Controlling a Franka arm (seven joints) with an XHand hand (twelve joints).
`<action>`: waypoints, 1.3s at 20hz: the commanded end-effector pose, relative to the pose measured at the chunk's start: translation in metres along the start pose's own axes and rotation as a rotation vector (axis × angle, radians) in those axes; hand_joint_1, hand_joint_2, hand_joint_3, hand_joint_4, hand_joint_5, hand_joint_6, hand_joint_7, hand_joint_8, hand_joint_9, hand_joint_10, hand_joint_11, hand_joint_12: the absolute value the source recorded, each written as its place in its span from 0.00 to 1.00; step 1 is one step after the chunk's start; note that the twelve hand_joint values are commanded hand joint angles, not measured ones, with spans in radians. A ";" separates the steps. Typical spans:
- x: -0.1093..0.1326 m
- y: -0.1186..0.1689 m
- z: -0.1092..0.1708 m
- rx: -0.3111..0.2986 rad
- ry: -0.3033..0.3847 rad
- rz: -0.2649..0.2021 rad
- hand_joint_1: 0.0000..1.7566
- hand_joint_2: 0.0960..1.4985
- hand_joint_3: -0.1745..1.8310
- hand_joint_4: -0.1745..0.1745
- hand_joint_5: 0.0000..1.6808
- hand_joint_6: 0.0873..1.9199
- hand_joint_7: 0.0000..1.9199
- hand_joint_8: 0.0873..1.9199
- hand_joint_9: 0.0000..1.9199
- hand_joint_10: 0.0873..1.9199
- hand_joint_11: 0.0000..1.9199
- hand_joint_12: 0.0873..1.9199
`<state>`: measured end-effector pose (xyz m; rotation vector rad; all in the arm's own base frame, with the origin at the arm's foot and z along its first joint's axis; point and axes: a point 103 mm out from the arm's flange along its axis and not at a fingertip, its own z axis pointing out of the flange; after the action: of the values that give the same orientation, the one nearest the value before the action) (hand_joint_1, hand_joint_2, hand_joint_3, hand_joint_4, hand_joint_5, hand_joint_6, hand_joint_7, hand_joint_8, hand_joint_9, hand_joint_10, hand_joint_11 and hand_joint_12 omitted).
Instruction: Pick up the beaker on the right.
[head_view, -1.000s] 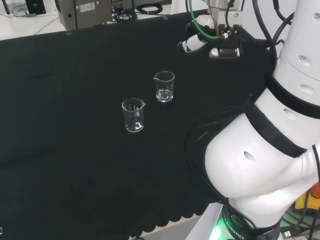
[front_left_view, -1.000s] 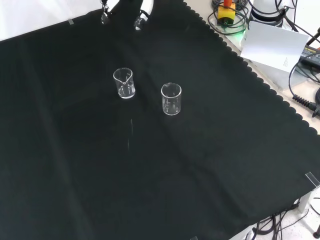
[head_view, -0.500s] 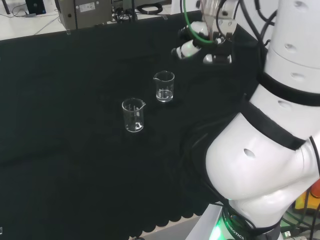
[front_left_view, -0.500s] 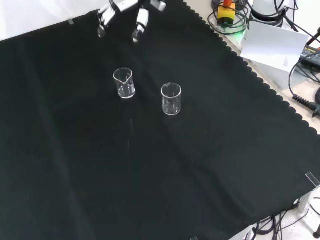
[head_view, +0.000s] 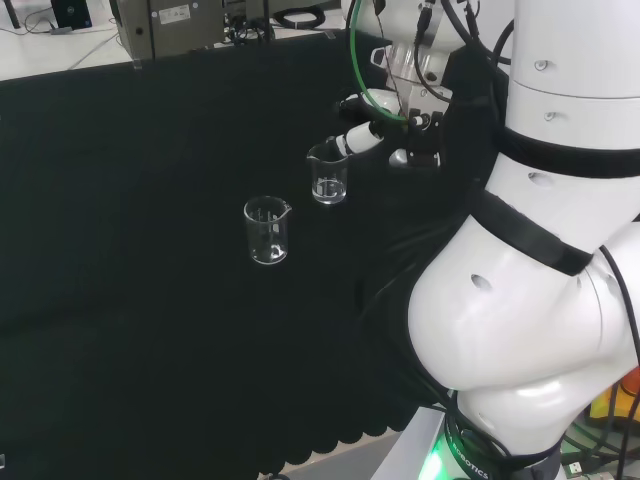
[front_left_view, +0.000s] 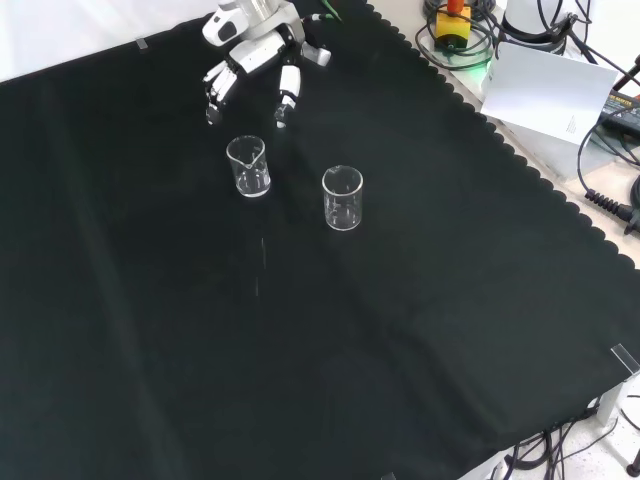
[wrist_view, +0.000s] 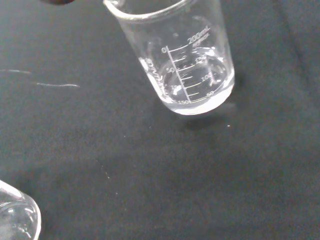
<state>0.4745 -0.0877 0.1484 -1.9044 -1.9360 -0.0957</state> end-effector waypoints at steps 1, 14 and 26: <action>-0.005 0.008 0.023 -0.016 0.050 -0.060 0.40 0.48 0.22 0.48 0.20 0.00 0.11 0.28 0.17 0.29 0.00 0.71; -0.013 0.021 0.045 -0.024 0.172 -0.125 0.41 0.42 0.29 0.52 0.20 0.00 0.08 0.27 0.15 0.28 0.00 0.68; -0.013 0.035 0.067 -0.077 0.216 -0.144 0.43 0.40 0.29 0.53 0.22 0.00 0.09 0.27 0.15 0.28 0.00 0.68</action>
<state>0.4882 -0.0782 0.0806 -1.7202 -1.9407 -0.3651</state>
